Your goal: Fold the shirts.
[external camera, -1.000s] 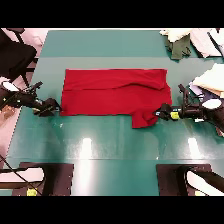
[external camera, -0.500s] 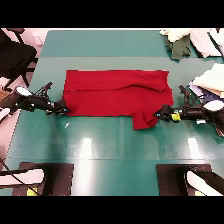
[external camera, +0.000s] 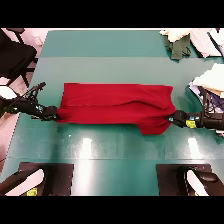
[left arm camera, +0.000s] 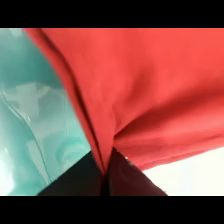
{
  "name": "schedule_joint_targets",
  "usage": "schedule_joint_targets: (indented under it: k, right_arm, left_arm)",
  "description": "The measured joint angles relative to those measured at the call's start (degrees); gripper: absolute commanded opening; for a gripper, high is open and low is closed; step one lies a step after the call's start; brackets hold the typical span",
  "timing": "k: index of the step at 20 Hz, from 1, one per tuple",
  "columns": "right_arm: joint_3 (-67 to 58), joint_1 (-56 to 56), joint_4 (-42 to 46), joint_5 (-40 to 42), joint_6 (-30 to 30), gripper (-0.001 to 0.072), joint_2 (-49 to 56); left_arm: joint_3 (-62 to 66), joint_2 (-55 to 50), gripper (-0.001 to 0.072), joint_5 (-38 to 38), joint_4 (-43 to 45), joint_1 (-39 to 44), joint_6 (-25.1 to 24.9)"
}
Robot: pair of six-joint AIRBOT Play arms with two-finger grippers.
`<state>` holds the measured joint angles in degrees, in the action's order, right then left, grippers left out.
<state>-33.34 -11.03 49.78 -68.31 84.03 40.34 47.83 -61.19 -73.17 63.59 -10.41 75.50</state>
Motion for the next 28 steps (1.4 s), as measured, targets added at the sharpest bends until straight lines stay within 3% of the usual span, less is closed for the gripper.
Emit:
schedule_joint_targets:
  k: [5,11,15,16,17,18,24,25,28]
  right_arm:
    - [0.70,6.21,0.68,11.34,1.44,0.0016,6.64]
    - [-3.63,11.02,0.63,26.58,2.43,0.0015,20.04]
    - [-11.23,12.28,0.85,30.51,2.45,0.0031,29.31]
    - [-13.09,12.44,0.85,30.62,2.47,0.0195,31.56]
    - [-14.95,12.44,0.94,30.58,2.47,0.0398,33.92]
    - [-16.57,12.22,1.05,29.90,2.54,0.0451,35.95]
    - [-20.02,4.76,4.13,24.55,2.97,0.0464,36.92]
    - [-19.21,2.54,5.51,23.91,3.50,0.0535,35.89]
    - [-15.85,-5.42,7.23,21.22,3.23,0.0626,32.89]
  left_arm:
    - [-0.24,0.33,0.0019,8.26,-3.58,-0.02,0.72]
    - [-0.26,-6.47,0.0019,22.71,-8.76,0.00,0.83]
    - [-0.26,-12.44,0.0022,28.59,-13.88,0.00,-1.60]
    - [-0.26,-13.44,0.0180,29.79,-14.84,0.00,-2.38]
    - [-0.26,-14.19,0.0499,30.97,-15.82,0.02,-3.41]
    - [-0.22,-14.80,0.0653,32.22,-16.96,-0.02,-4.26]
    - [3.13,-16.00,0.0650,35.56,-19.37,-1.44,-5.97]
    - [4.04,-16.00,0.0650,36.04,-19.63,-2.12,-5.75]
    - [6.40,-15.85,0.0650,35.78,-19.71,-3.43,-5.35]
